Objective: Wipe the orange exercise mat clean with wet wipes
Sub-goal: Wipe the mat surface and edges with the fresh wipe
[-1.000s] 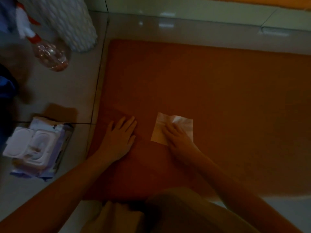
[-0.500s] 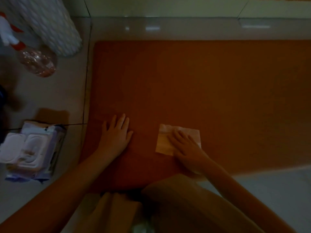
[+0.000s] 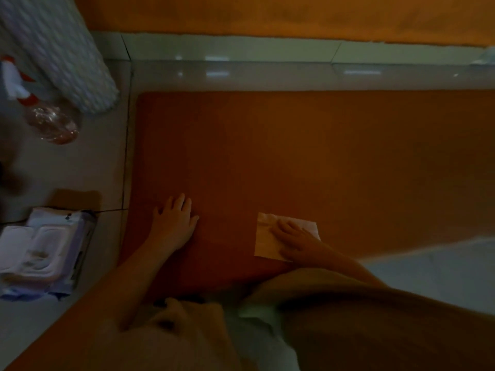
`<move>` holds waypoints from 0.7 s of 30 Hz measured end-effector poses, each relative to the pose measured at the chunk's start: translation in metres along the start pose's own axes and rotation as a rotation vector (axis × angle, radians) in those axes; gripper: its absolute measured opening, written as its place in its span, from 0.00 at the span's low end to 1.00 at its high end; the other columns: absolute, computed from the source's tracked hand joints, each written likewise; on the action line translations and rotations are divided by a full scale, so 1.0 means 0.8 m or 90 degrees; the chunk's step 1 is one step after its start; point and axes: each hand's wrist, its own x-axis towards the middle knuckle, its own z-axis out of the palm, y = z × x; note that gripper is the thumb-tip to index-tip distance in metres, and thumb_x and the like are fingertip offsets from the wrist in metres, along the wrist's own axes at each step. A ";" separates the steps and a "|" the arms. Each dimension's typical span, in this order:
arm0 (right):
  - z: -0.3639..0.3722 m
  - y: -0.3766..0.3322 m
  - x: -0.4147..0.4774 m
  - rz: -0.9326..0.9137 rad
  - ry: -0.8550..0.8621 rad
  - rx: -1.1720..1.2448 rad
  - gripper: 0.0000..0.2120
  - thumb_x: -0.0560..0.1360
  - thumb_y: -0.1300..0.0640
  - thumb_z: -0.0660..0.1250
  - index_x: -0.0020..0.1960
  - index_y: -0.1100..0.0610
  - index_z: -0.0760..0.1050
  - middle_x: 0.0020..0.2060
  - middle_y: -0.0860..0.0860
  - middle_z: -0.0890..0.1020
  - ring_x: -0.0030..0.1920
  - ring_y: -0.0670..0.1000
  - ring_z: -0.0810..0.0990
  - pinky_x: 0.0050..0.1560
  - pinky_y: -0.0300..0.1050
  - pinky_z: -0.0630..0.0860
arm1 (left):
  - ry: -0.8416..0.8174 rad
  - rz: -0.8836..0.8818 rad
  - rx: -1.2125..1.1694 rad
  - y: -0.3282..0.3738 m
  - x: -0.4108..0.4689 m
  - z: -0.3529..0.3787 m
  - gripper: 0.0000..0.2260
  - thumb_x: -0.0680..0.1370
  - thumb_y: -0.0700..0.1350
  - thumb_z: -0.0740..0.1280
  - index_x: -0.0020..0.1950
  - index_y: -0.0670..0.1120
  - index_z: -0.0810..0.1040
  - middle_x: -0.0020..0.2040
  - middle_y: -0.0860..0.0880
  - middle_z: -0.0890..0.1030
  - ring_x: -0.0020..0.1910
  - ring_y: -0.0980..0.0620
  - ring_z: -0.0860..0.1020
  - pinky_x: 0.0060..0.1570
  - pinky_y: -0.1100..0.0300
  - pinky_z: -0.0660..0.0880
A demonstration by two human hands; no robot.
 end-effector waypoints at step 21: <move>-0.007 0.038 0.038 -0.056 0.095 -0.033 0.28 0.83 0.44 0.45 0.77 0.49 0.35 0.73 0.47 0.34 0.75 0.49 0.34 0.71 0.47 0.34 | 0.122 0.007 -0.028 0.027 0.019 0.013 0.23 0.84 0.52 0.48 0.79 0.48 0.53 0.79 0.50 0.51 0.78 0.50 0.48 0.75 0.47 0.47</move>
